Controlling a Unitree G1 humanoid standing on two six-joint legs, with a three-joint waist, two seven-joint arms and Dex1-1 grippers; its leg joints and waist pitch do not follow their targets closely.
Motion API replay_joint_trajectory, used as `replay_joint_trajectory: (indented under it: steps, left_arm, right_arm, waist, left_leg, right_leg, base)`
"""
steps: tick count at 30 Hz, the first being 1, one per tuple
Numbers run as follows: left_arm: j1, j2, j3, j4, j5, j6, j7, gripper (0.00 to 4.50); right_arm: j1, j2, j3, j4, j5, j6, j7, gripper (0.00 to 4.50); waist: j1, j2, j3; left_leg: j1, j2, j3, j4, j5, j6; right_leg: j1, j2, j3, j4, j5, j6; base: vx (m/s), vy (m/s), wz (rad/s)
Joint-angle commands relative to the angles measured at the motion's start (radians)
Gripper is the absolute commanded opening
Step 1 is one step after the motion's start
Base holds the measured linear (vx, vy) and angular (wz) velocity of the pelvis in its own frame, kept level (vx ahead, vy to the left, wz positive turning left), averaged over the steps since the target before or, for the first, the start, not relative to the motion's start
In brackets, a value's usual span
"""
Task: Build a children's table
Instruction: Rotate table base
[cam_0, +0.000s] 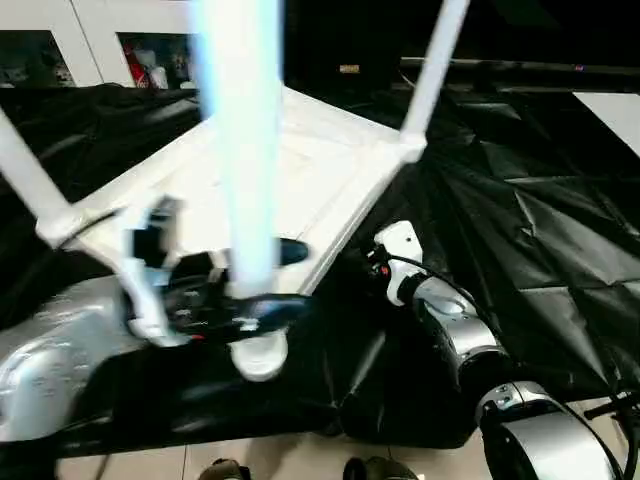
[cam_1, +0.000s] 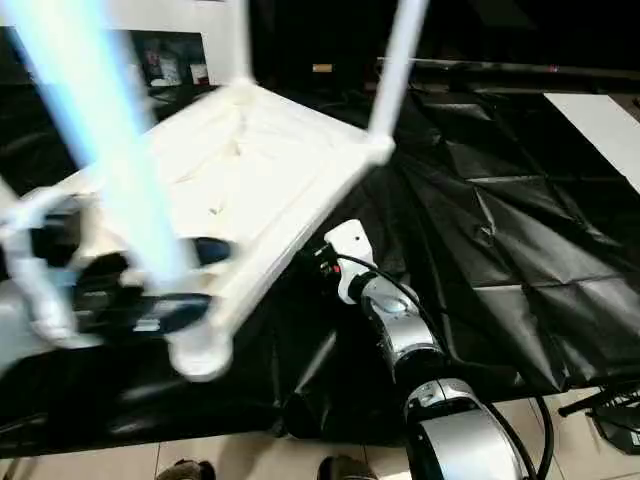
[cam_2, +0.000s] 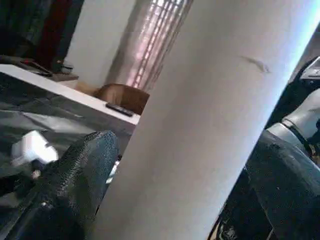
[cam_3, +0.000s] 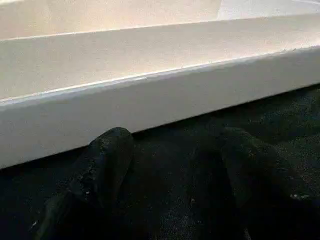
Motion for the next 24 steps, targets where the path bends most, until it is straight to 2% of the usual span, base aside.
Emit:
replay_joint_trajectory:
  steps: [1, 6, 11, 15, 17, 18, 20, 21, 22, 24]
  left_arm:
    - [-0.038, -0.041, -0.081, 0.004, 0.021, 0.007, 0.017, 4.45]
    - [-0.084, -0.104, -0.117, 0.051, 0.022, 0.004, 0.03, 4.45]
    - [-0.155, -0.203, -0.224, 0.145, 0.137, -0.081, 0.051, 4.45]
    - [-0.2, -0.267, -0.289, 0.238, 0.274, -0.189, 0.105, 4.45]
    - [-0.213, -0.281, -0.304, 0.268, 0.306, -0.215, 0.118, 4.45]
    - [-0.236, -0.301, -0.319, 0.32, 0.359, -0.266, 0.145, 4.45]
    - [-0.259, -0.311, -0.331, 0.373, 0.426, -0.327, 0.179, 4.45]
    - [-0.264, -0.312, -0.332, 0.386, 0.44, -0.339, 0.185, 4.45]
    - [-0.284, -0.304, -0.339, 0.436, 0.503, -0.388, 0.221, 4.45]
    - [-0.306, -0.293, -0.346, 0.491, 0.567, -0.434, 0.256, 4.45]
  right_arm:
    - [-0.018, 0.034, 0.032, 0.004, -0.014, -0.022, 0.036, 3.19]
    - [-0.02, 0.05, 0.036, 0.006, -0.013, -0.029, 0.061, 3.19]
    - [-0.02, 0.073, 0.049, 0.004, -0.013, -0.037, 0.089, 3.19]
    - [-0.022, 0.084, 0.049, 0.0, -0.011, -0.043, 0.106, 3.19]
    - [-0.024, 0.084, 0.048, 0.0, -0.012, -0.044, 0.108, 3.19]
    - [-0.025, 0.082, 0.047, 0.001, -0.015, -0.047, 0.105, 3.19]
    - [-0.027, 0.076, 0.046, 0.003, -0.02, -0.053, 0.098, 3.19]
    - [-0.028, 0.074, 0.045, 0.004, -0.021, -0.055, 0.096, 3.19]
    - [-0.032, 0.061, 0.041, 0.012, -0.031, -0.057, 0.068, 3.19]
    - [-0.036, 0.047, 0.033, 0.018, -0.036, -0.064, 0.044, 3.19]
  waist:
    - [0.002, 0.012, -0.069]
    - [-0.004, 0.009, -0.07]
    - [-0.01, 0.008, -0.072]
    - [-0.011, 0.008, -0.076]
    - [-0.011, 0.006, -0.076]
    - [-0.009, 0.014, -0.081]
    - [-0.008, 0.012, -0.085]
    - [-0.007, 0.014, -0.089]
    - [-0.006, 0.015, -0.091]
    - [-0.006, 0.013, -0.094]
  left_leg:
    - [0.012, 0.012, -0.001, -0.06, -0.17, 0.003]
    - [0.008, 0.012, -0.003, -0.059, -0.183, 0.007]
    - [0.009, 0.016, -0.004, -0.057, -0.183, 0.021]
    - [0.008, 0.017, -0.008, -0.056, -0.211, 0.02]
    - [0.009, 0.017, -0.007, -0.055, -0.208, 0.023]
    - [0.011, 0.017, -0.008, -0.053, -0.203, 0.024]
    - [0.008, 0.016, -0.009, -0.051, -0.188, 0.031]
    - [0.009, 0.017, -0.01, -0.05, -0.176, 0.032]
    - [0.009, 0.017, -0.009, -0.048, -0.162, 0.04]
    - [0.009, 0.016, -0.009, -0.047, -0.154, 0.053]
  right_leg:
    - [0.049, -0.038, 0.041, -0.052, -0.074, -0.235]
    - [0.053, -0.041, 0.041, -0.055, -0.093, -0.239]
    - [0.054, -0.044, 0.04, -0.057, -0.107, -0.246]
    - [0.057, -0.047, 0.039, -0.061, -0.148, -0.237]
    - [0.054, -0.047, 0.04, -0.062, -0.145, -0.237]
    - [0.055, -0.046, 0.039, -0.061, -0.127, -0.244]
    - [0.059, -0.046, 0.038, -0.058, -0.097, -0.25]
    - [0.063, -0.049, 0.038, -0.054, -0.08, -0.257]
    - [0.061, -0.047, 0.037, -0.053, -0.049, -0.268]
    - [0.063, -0.047, 0.035, -0.05, -0.025, -0.279]
  base:
    - [0.0, 0.0, 0.0]
    - [0.0, 0.0, 0.0]
    - [0.0, 0.0, 0.0]
    - [0.0, 0.0, 0.0]
    - [0.0, 0.0, 0.0]
    - [0.0, 0.0, 0.0]
    - [0.0, 0.0, 0.0]
    - [0.0, 0.0, 0.0]
    - [0.0, 0.0, 0.0]
    - [0.0, 0.0, 0.0]
